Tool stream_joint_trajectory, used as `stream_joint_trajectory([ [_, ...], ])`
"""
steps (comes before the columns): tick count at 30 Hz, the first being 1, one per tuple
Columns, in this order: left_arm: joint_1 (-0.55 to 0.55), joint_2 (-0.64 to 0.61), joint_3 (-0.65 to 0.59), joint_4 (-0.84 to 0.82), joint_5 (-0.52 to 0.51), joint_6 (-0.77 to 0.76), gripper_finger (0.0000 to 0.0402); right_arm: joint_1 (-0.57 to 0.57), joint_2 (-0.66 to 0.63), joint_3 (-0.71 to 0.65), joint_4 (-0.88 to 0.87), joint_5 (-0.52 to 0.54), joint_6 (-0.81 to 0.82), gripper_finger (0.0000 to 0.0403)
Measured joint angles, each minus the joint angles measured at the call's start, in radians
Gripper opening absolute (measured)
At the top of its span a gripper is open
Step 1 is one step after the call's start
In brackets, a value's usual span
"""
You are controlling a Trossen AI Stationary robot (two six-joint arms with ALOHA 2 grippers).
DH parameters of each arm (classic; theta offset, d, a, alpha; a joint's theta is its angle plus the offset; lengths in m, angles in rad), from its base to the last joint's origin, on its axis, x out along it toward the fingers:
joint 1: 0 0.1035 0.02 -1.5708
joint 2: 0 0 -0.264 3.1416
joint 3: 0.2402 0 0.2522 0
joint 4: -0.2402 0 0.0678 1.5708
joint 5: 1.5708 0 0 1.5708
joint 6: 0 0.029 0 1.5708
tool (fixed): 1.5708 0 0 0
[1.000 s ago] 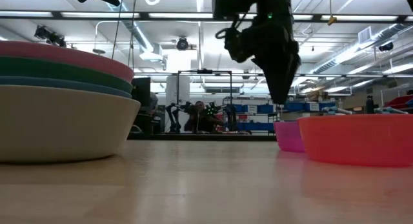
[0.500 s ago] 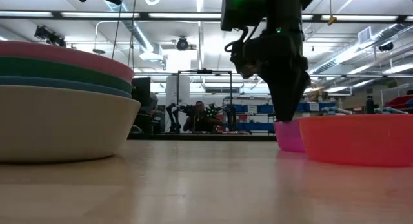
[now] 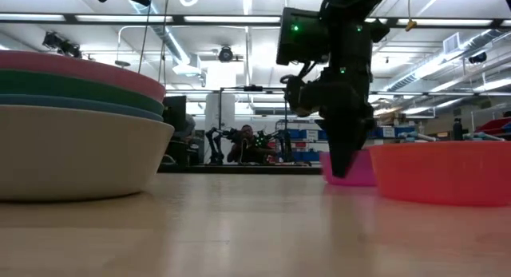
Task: Nest bowls inside each other
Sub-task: Stack the light pink bowl on top of the yellow bowl
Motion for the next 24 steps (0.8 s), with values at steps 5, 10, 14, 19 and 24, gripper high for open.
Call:
stream_joint_trajectory([
  [5, 0.0, 0.0, 0.0, 0.002, -0.026, 0.006, 0.0163, 0.002, 0.0, 0.049, 0.059, 0.022, -0.165, 0.0007],
  [10, 0.0, 0.0, 0.0, 0.008, -0.026, 0.006, 0.0163, 0.032, 0.001, 0.197, 0.028, 0.104, -0.257, 0.0001],
  [14, 0.0, 0.0, 0.0, 0.008, -0.026, 0.004, 0.0163, 0.055, 0.001, 0.318, 0.036, 0.12, -0.328, 0.0001],
  [19, 0.0, 0.0, 0.0, 0.016, -0.026, 0.002, 0.0163, 0.102, 0.001, 0.41, 0.2, 0.036, -0.403, 0.0],
  [24, 0.0, 0.0, 0.0, 0.018, -0.026, 0.001, 0.0163, 0.148, 0.001, 0.426, 0.368, -0.028, -0.441, 0.0],
])
